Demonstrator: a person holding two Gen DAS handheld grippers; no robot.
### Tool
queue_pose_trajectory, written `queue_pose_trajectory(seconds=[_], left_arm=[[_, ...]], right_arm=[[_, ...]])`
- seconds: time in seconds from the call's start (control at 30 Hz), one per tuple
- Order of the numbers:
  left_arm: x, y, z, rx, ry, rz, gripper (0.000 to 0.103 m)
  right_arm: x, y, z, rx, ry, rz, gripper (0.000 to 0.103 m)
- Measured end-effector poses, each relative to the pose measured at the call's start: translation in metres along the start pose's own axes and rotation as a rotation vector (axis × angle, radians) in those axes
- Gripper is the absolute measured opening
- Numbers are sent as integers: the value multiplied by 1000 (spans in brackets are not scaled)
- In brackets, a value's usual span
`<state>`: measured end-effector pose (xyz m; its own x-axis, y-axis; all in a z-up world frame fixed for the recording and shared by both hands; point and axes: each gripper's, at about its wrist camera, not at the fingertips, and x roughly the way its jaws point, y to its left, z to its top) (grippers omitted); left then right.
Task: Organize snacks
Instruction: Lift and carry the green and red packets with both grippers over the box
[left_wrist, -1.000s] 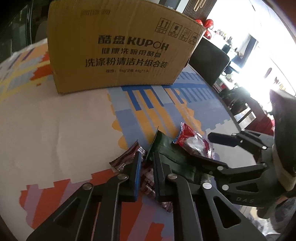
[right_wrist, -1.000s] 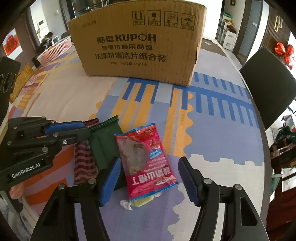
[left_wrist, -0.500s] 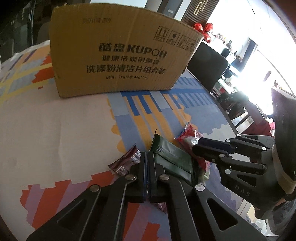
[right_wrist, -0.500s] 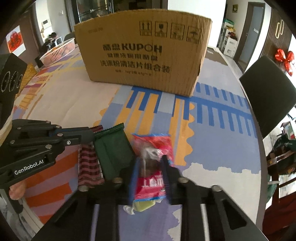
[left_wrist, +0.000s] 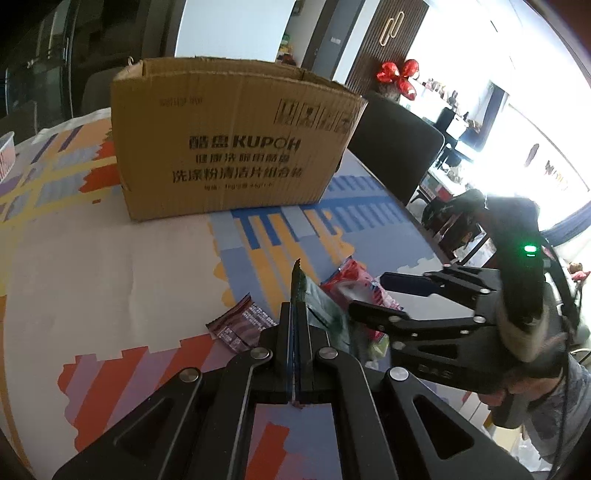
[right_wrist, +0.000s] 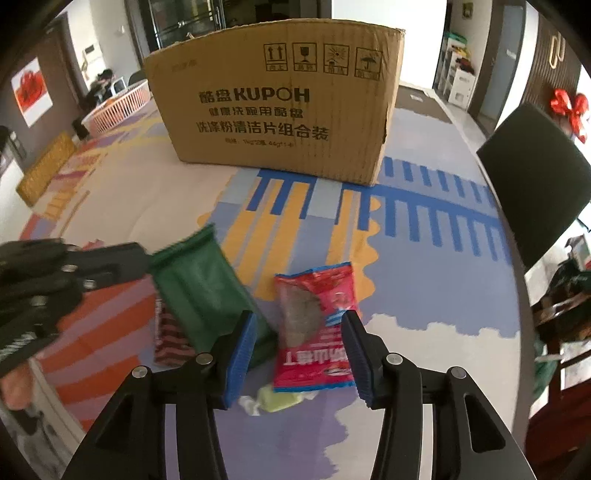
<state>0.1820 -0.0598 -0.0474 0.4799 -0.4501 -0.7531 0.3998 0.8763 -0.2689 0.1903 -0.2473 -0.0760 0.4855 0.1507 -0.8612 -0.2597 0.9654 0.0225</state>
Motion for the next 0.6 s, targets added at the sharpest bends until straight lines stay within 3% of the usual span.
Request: queue_pose_trajectory(seconds=[0.53, 0.6], left_arm=[[-10, -9, 8, 10, -28, 21, 2], [-12, -10, 9, 12, -34, 24, 2]], right_arm=[[26, -11, 13, 17, 41, -28, 48], [27, -12, 13, 20, 37, -32, 42]])
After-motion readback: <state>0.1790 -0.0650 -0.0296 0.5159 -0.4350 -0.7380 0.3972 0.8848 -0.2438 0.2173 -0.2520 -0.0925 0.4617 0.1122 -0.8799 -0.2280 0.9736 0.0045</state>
